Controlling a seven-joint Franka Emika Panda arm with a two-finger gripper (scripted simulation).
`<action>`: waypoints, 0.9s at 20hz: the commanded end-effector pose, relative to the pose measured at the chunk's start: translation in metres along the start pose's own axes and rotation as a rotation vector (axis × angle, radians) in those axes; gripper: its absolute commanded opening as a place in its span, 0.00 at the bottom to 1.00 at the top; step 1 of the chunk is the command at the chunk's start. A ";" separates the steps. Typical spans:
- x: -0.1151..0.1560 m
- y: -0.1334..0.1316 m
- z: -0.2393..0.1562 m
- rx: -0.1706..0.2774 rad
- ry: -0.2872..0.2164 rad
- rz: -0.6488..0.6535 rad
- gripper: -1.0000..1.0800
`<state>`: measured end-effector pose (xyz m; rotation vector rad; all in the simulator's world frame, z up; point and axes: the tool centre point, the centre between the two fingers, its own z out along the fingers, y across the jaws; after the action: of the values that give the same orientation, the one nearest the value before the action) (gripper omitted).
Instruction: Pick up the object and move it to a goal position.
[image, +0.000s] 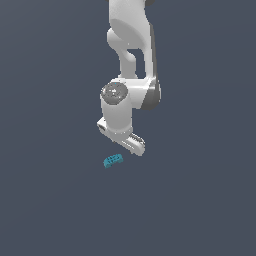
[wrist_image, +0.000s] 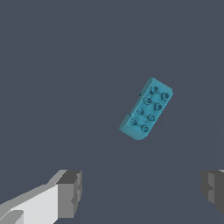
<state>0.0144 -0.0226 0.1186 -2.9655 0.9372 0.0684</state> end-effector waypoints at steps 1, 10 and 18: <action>0.007 0.004 0.007 0.000 0.006 0.084 0.96; 0.032 0.017 0.029 -0.002 0.031 0.359 0.96; 0.044 0.025 0.040 -0.002 0.049 0.503 0.96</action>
<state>0.0342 -0.0646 0.0772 -2.6814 1.6299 0.0118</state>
